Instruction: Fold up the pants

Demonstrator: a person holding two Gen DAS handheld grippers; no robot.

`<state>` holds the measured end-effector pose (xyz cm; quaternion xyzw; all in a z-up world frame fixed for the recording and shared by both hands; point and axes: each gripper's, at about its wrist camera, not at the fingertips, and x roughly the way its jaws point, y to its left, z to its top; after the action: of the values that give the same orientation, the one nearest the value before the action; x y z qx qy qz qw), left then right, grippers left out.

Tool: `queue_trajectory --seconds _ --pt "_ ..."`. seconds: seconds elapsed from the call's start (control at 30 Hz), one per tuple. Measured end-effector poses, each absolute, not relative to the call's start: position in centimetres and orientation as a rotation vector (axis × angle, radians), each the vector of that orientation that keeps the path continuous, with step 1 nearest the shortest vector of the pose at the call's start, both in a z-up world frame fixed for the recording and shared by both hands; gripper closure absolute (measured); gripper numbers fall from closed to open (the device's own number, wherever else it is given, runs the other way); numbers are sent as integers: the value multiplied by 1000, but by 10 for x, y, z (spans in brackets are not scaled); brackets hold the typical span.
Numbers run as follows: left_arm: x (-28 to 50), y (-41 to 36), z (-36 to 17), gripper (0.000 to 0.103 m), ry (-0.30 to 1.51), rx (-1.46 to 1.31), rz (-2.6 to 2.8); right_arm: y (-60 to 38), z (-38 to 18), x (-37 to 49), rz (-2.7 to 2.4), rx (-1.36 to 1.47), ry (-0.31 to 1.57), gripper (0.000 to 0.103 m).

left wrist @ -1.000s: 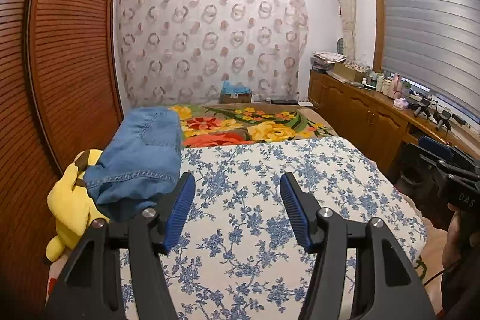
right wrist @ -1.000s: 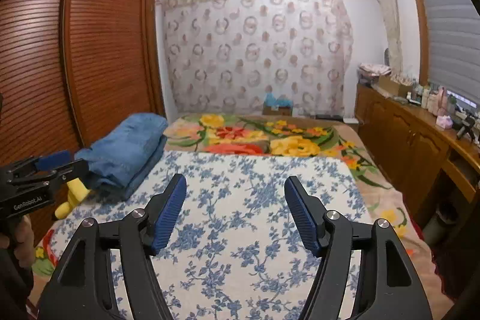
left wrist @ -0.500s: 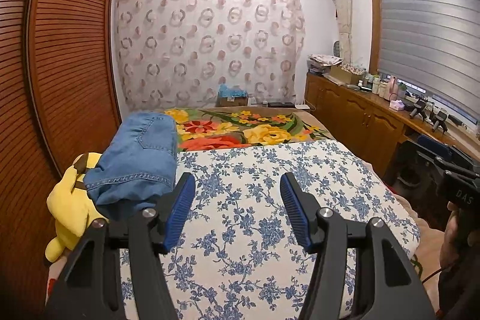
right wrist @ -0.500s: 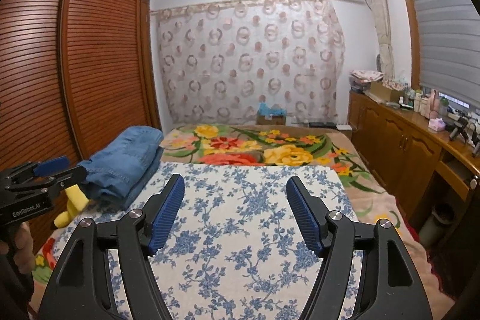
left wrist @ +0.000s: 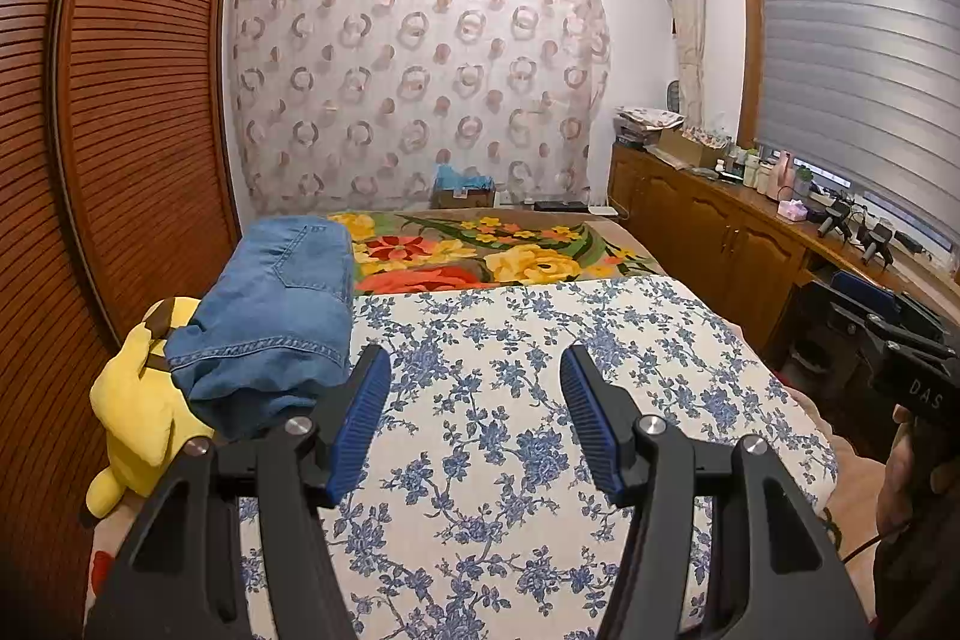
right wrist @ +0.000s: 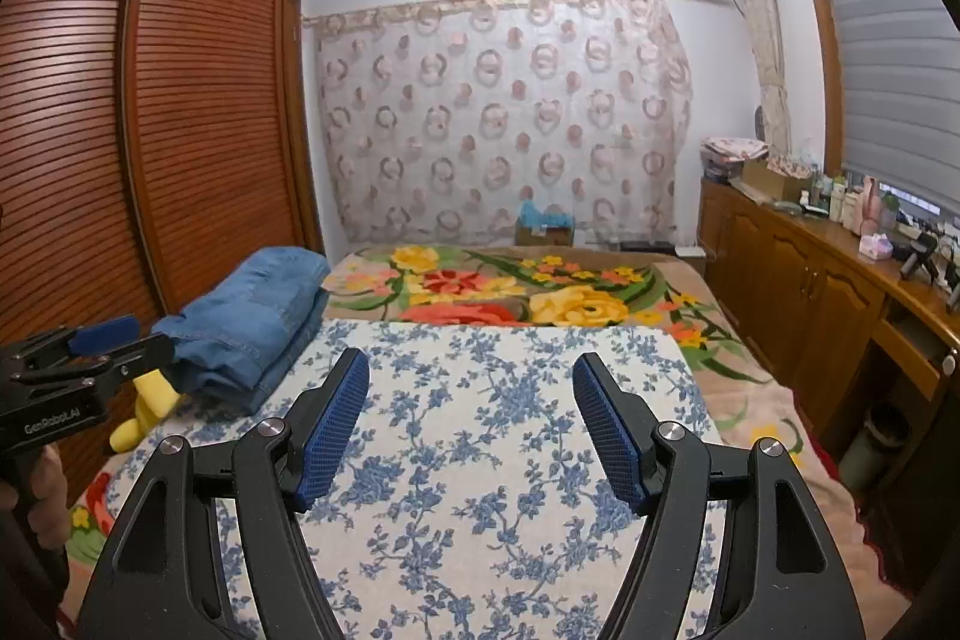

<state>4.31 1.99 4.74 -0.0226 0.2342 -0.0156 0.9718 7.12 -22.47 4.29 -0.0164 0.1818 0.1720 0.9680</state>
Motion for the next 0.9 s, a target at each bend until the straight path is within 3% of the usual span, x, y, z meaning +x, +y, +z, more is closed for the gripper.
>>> queue_trajectory --seconds 0.9 --pt "42 21 43 44 475 -43 -35 -227 42 72 345 -33 369 30"
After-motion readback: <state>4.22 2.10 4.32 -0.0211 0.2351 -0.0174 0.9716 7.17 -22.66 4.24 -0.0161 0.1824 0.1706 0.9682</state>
